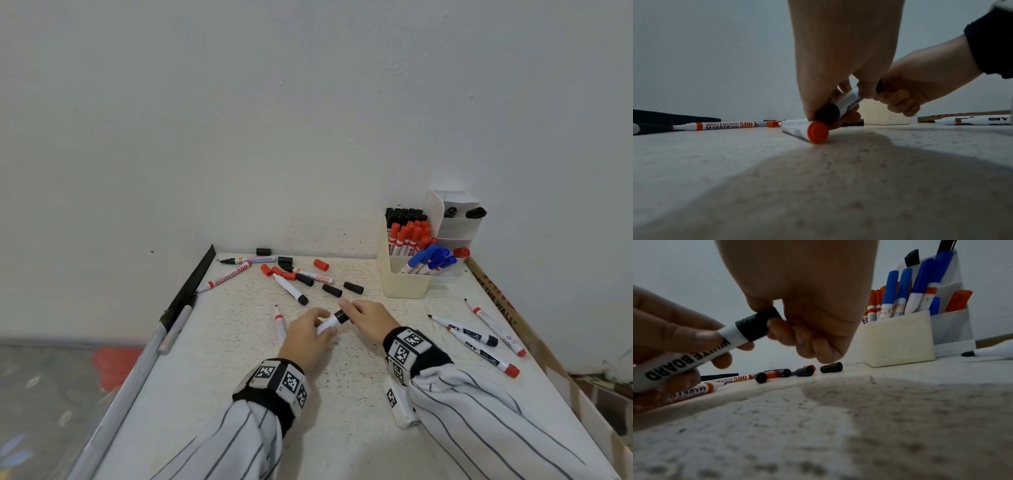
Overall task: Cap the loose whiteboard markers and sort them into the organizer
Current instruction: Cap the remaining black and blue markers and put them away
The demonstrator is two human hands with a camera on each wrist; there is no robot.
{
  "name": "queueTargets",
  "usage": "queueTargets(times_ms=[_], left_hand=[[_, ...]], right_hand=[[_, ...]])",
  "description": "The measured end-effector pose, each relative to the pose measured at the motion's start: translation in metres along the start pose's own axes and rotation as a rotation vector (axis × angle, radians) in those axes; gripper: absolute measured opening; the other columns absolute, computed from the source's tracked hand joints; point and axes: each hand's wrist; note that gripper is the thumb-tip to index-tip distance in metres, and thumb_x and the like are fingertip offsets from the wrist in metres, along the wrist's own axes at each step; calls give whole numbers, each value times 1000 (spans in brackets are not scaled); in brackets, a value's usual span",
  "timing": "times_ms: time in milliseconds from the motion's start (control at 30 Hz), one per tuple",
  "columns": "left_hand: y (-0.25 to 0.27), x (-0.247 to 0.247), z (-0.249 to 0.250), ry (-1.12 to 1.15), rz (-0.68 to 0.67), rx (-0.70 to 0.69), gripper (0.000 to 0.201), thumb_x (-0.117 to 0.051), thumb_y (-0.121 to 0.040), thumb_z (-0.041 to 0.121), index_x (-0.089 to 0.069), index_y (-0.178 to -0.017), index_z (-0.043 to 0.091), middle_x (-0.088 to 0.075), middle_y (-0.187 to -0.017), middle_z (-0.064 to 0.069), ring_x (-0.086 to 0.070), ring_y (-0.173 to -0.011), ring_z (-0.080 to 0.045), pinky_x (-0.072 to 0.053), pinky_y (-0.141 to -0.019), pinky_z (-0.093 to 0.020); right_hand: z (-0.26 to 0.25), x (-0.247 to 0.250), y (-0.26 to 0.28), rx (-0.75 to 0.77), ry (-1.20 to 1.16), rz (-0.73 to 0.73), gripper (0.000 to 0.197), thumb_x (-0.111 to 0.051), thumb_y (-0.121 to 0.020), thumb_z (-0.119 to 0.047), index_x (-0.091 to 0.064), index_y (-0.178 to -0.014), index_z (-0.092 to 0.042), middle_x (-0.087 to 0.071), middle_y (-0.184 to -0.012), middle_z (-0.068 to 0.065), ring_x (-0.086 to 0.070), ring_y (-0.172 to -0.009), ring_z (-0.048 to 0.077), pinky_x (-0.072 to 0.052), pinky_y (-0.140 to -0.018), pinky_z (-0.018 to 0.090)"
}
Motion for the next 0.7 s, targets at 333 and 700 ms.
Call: queueTargets(times_ms=[333, 700], left_hand=[[-2, -4, -2, 16, -1, -42, 20, -61, -87, 23, -60, -107, 19, -58, -98, 5, -53, -88, -8, -38, -69, -14], [-6, -2, -4, 8, 103, -81, 21, -60, -88, 11, -61, -108, 14, -57, -95, 5, -51, -87, -9, -36, -79, -19]], right_hand=[[-8, -3, 2, 123, -167, 120, 9, -51, -87, -10, -55, -80, -14, -54, -73, 1, -45, -65, 12, -35, -61, 24], [-11, -6, 6, 188, -244, 203, 13, -49, -94, -20, -57, -85, -15, -46, -65, -6, -39, -58, 8, -32, -52, 15]])
Point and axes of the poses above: each hand's wrist, its own y-axis away from the middle knuckle, its own x-axis out of the back of the hand, z = x × y
